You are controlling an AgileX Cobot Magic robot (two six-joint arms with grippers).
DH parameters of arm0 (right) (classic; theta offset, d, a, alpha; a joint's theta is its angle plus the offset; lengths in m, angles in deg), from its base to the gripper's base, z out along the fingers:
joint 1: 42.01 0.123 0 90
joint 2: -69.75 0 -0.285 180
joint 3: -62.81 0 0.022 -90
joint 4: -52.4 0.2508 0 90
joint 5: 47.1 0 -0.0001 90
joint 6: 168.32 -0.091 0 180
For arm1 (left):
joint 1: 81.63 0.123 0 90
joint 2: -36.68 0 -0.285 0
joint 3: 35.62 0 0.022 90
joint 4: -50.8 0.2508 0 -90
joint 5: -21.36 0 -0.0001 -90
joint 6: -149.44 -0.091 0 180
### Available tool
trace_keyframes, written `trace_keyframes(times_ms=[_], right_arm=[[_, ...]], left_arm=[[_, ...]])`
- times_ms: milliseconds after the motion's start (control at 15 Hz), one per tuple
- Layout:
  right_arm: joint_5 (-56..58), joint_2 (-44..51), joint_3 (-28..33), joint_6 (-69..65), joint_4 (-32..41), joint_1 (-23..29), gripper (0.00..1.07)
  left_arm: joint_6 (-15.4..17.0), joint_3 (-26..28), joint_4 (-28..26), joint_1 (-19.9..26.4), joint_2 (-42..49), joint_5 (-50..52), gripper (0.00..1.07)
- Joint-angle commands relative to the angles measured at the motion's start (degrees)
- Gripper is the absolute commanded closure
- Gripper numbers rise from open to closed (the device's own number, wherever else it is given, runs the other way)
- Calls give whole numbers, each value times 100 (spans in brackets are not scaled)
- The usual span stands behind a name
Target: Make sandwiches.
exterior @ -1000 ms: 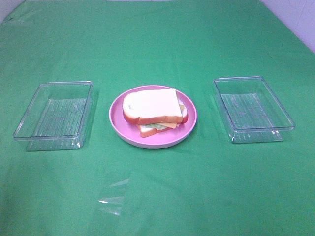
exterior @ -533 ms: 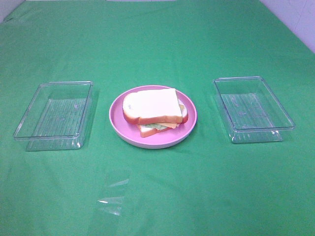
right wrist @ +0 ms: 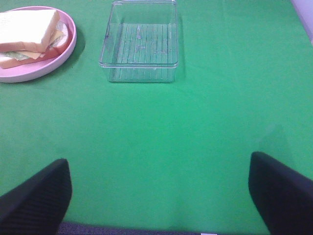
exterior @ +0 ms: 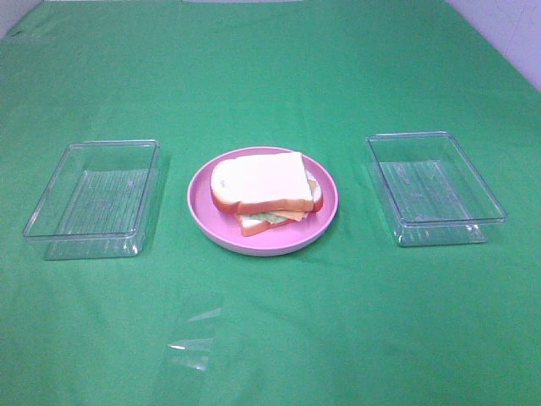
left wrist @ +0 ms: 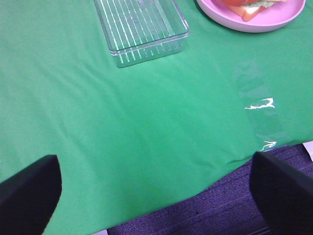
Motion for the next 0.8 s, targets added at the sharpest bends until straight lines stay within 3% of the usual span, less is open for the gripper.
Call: trace_keyframes(times_ms=[67,133,400,800], right_arm=[[-23,143,23,57,0,-29,11],[-23,143,23,57,0,-29,11],[-23,143,23,57,0,-29,11],[-23,120,23,57,0,-29,11]], left_arm=[[-6,-17,-40,264,298,29,10],[-6,-17,-40,785,733,29,10],[-6,-17,-40,1621,1467,29,10],[-6,-17,-63,1690,1450,34,10]])
